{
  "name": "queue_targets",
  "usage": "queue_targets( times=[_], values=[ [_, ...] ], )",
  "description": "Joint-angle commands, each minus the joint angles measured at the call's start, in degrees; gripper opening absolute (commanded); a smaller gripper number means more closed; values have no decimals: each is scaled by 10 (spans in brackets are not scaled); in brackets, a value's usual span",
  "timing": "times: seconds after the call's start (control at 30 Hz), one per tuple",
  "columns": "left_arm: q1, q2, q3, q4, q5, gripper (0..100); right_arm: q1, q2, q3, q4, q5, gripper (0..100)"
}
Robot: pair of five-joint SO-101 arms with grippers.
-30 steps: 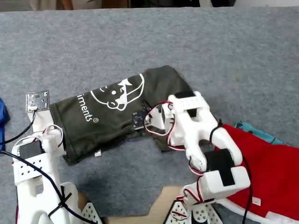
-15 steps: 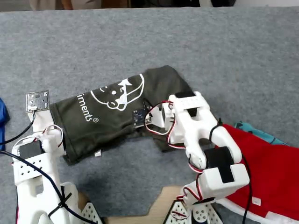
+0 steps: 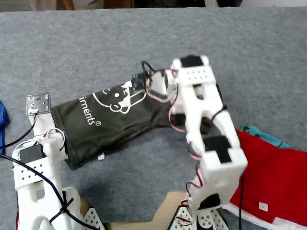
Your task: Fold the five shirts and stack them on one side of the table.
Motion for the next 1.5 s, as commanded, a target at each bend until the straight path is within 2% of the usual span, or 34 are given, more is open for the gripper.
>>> queue_targets(
  times=[0.0,0.17,0.33,0.47,0.6,0.73,0.87,1.07,1.13,1.27,1.47],
  values=[
    [-1,-4,-7,-8,-3,19,-12,89,-199,58,-7,4],
    [-1,-4,-8,-6,-3,19,-44,227,-410,116,-6,5],
    [-1,-5,-9,-4,-3,19,-49,337,-542,113,-4,9],
    [-1,-4,-5,-4,-3,19,-52,397,-630,112,-4,125],
    [-1,-4,-4,-4,-3,19,-60,422,-696,117,-7,247],
    [-1,-4,-4,-4,-3,19,-51,415,-757,124,-49,257],
    [-2,-4,-4,-4,-3,19,-9,378,-807,129,-103,243],
    [-2,-4,-9,-6,-4,19,75,288,-768,129,-164,0],
    [-2,-4,-9,-7,-7,19,104,247,-713,129,-165,24],
    [-2,-4,-9,-7,-26,19,145,147,-533,129,-180,5],
    [-1,-4,-9,-8,-26,19,147,-9,-216,121,-192,5]
  ],
)
